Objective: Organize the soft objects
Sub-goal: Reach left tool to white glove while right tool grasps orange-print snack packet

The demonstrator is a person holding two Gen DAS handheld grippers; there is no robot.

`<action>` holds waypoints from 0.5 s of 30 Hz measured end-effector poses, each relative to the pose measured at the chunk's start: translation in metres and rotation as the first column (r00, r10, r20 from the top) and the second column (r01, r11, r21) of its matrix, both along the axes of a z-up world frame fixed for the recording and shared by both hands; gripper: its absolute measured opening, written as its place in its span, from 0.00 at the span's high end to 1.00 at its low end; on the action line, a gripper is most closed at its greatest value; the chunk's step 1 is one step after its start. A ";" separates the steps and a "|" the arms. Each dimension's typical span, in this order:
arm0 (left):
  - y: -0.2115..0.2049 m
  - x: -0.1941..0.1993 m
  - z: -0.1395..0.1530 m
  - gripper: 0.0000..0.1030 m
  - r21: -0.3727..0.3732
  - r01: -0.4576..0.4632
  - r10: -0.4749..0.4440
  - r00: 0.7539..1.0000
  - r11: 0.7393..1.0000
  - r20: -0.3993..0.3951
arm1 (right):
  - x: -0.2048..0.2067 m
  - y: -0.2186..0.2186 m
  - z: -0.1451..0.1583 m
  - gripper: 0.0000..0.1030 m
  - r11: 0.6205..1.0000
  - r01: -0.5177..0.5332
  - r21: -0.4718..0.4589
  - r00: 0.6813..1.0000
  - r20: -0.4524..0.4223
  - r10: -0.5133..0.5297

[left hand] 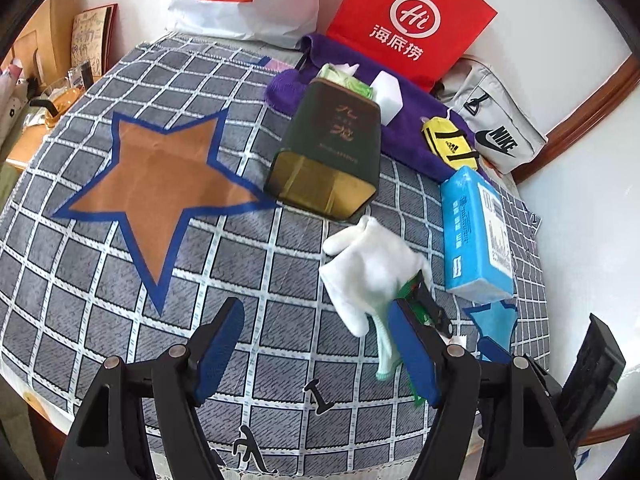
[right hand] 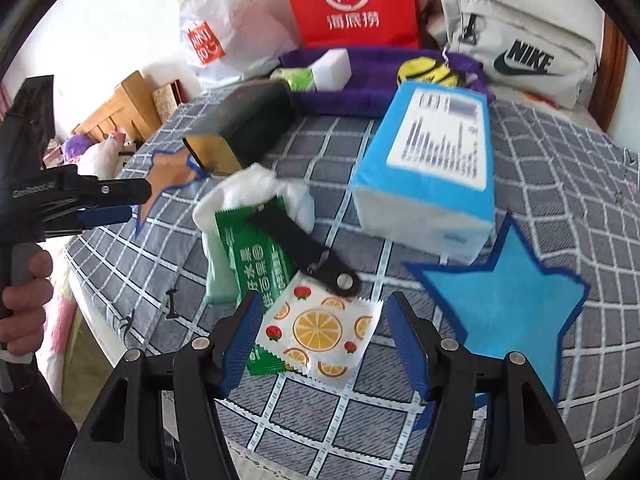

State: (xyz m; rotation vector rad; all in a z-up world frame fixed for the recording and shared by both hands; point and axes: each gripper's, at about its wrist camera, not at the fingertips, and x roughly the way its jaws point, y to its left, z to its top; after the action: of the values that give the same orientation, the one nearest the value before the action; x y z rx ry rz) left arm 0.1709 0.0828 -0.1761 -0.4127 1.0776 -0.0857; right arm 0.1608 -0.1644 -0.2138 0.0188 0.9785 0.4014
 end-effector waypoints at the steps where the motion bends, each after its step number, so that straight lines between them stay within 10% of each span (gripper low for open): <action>1: 0.000 0.000 -0.003 0.29 -0.004 0.003 -0.003 1.000 1.000 -0.004 | 0.001 0.002 -0.005 0.38 1.000 0.009 -0.008 1.000 -0.011 -0.009; 15: 0.001 -0.001 -0.023 0.29 -0.023 0.019 -0.019 0.999 1.000 -0.029 | -0.005 0.026 -0.028 0.27 0.995 0.017 -0.101 1.000 0.018 -0.016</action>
State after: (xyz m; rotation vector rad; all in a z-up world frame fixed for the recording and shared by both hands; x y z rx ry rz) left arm 0.1701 0.0837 -0.1990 -0.4254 1.1099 -0.1093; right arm 0.1563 -0.1383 -0.2416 -0.0682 0.9799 0.3359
